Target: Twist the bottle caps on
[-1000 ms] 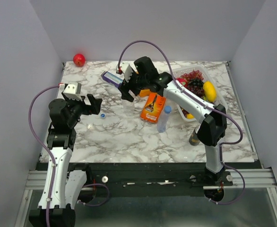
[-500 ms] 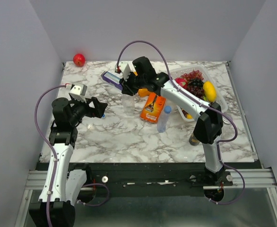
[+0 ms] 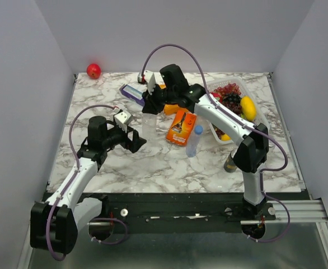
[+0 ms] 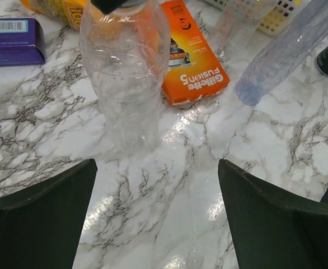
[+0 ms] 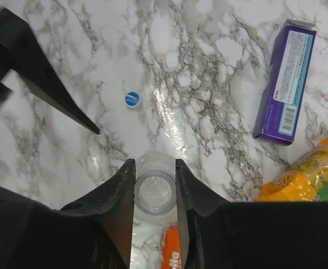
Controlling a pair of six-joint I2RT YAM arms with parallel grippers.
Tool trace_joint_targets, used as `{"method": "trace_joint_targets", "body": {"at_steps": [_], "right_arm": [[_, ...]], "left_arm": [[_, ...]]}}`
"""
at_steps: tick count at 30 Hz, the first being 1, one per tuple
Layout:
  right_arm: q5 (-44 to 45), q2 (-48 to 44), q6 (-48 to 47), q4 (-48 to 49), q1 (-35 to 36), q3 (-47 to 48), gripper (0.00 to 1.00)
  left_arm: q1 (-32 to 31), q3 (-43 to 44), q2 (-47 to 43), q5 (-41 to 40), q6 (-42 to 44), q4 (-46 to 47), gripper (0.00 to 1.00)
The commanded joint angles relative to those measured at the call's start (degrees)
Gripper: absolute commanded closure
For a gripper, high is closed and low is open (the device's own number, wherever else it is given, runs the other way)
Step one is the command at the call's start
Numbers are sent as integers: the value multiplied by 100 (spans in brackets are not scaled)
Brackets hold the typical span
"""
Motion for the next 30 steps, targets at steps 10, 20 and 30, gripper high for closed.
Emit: {"method": "trace_joint_targets", "body": {"at_steps": [10,20,30], "right_arm": [[-1404,-761,1240,125,33,-132,90],[-1572,-787,1399,213,42,-211,90],[-899,-901,1181,178,33,-133,52]], "left_arm": [[-306,30,1208,137,27,1472,1],[-368,215,1472,874,97,1560,14],[-342,127,1289,1061,80,1166,51]]}}
